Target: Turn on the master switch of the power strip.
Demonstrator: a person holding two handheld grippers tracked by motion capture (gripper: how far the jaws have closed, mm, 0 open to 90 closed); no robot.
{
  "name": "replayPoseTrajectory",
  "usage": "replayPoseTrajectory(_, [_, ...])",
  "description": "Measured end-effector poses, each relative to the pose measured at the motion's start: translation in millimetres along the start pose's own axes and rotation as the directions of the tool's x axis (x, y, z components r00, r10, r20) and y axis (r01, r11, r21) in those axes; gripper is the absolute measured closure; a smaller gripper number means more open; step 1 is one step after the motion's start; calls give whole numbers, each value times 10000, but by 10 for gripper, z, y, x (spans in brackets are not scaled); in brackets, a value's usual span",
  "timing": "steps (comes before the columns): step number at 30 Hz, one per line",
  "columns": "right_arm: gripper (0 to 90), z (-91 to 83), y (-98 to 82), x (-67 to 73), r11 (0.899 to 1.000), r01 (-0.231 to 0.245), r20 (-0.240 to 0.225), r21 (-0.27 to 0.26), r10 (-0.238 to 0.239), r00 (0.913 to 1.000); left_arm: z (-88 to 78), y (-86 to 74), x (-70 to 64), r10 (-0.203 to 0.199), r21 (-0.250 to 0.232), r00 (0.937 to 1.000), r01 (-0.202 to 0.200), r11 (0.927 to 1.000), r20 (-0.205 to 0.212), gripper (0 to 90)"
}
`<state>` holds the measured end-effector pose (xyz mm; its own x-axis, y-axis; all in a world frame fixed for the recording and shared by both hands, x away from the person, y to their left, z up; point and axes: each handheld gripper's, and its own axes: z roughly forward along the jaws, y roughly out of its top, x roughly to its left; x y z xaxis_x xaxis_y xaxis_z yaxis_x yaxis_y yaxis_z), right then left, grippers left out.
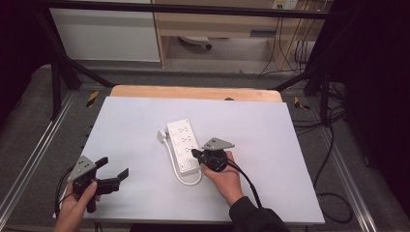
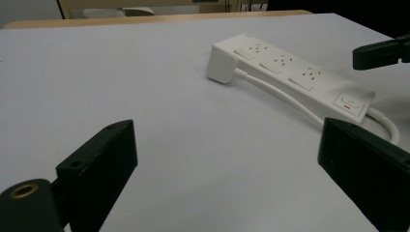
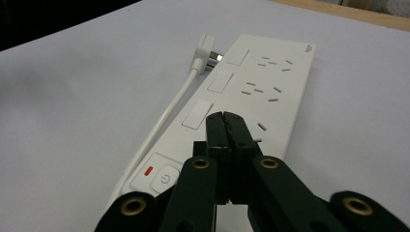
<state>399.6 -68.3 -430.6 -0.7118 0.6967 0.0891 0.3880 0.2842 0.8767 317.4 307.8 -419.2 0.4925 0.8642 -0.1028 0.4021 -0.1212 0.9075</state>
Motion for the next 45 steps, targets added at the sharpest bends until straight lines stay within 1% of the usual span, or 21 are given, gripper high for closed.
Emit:
replayPoseTrajectory(12, [900, 43, -55, 49, 9997, 48, -111, 228, -46, 9999, 1, -2, -4, 29, 29, 10000, -29, 10000, -22, 70])
replayPoseTrajectory(21, [900, 55, -147, 46, 9997, -124, -104, 226, 126, 9999, 2, -3, -7, 57, 39, 10000, -57, 10000, -33, 70])
replayPoseTrajectory(29, [900, 75, -154, 61, 9996, -121, -141, 255, 124, 9998, 2, -3, -7, 78, 52, 10000, -77, 10000, -49, 70])
replayPoseTrajectory(33, [900, 92, -161, 69, 9994, -221, -132, 283, 225, 9997, 4, -4, -9, 74, 56, 10000, -74, 10000, -26, 70])
replayPoseTrajectory(40, [900, 128, -166, 100, 9993, -102, -203, 366, 109, 9997, 3, -4, -9, 73, 55, 10000, -73, 10000, -18, 70])
replayPoseTrajectory(45, [900, 132, -162, 128, 9992, -113, -260, 391, 123, 9996, 1, -4, -10, 79, 52, 10000, -79, 10000, -19, 70])
